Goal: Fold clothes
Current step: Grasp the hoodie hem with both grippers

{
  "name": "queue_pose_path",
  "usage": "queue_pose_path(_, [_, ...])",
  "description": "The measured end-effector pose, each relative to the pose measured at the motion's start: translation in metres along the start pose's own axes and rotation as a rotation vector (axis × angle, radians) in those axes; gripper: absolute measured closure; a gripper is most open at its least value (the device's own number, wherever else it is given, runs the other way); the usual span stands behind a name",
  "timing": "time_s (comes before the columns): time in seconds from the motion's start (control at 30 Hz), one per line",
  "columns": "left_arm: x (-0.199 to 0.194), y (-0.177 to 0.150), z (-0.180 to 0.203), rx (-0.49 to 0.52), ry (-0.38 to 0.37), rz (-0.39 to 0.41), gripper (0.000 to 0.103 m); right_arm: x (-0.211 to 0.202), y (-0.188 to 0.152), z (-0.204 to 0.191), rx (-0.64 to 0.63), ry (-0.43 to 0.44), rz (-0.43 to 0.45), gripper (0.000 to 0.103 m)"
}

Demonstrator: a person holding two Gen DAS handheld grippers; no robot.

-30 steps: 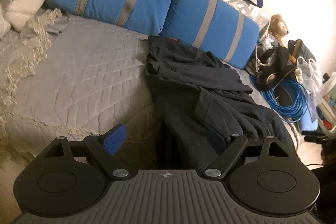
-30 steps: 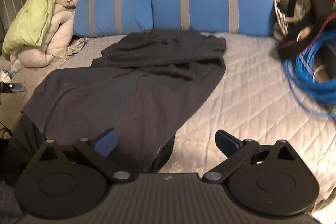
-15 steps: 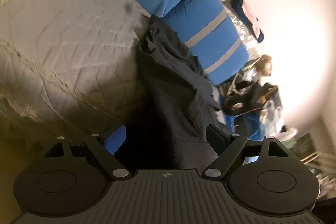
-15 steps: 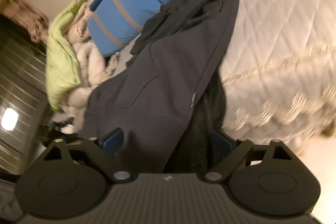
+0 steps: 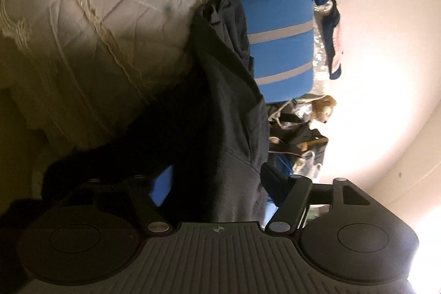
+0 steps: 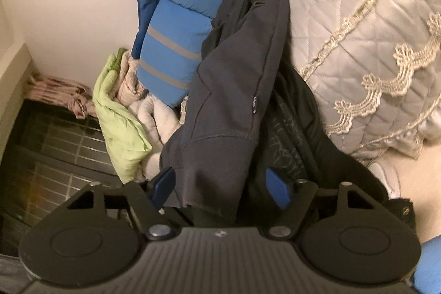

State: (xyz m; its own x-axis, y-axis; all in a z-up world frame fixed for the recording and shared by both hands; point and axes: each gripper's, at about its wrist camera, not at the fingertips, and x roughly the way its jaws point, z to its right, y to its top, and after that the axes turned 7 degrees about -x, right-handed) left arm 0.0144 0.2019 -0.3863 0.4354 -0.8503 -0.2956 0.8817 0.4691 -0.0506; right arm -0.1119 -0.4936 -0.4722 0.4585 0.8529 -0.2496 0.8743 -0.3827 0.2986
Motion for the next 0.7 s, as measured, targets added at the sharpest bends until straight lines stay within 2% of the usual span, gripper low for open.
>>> queue_pose_path(0.13, [0.003, -0.006, 0.001, -0.01, -0.045, -0.04, 0.05, -0.004, -0.003, 0.006, 0.037, 0.016, 0.017, 0.037])
queue_pose_path(0.27, [0.006, -0.007, 0.002, -0.013, -0.037, -0.035, 0.055, -0.007, -0.006, 0.008, 0.056, 0.029, 0.028, 0.039])
queue_pose_path(0.37, [0.005, -0.009, 0.002, -0.021, -0.036, -0.03, 0.066, -0.008, -0.007, 0.005, 0.049, 0.017, 0.025, 0.045])
queue_pose_path(0.43, [0.004, -0.011, 0.004, -0.015, -0.041, -0.028, 0.077, -0.01, -0.008, 0.003, 0.05, 0.008, 0.023, 0.054])
queue_pose_path(0.47, [0.003, -0.012, 0.006, -0.009, -0.042, -0.026, 0.079, -0.01, -0.008, 0.002, 0.05, -0.001, 0.022, 0.057])
queue_pose_path(0.53, [0.002, -0.013, 0.01, 0.005, -0.041, -0.023, 0.088, -0.011, -0.009, -0.002, 0.051, -0.019, 0.02, 0.07])
queue_pose_path(0.57, [0.002, -0.014, 0.013, 0.013, -0.039, -0.022, 0.091, -0.012, -0.009, -0.004, 0.05, -0.026, 0.018, 0.074])
queue_pose_path(0.63, [0.002, -0.016, 0.02, 0.037, -0.034, -0.015, 0.097, -0.013, -0.008, -0.007, 0.047, -0.034, 0.014, 0.094])
queue_pose_path(0.7, [0.001, -0.017, 0.027, 0.061, -0.027, -0.008, 0.097, -0.014, -0.006, -0.012, 0.036, -0.047, 0.018, 0.096])
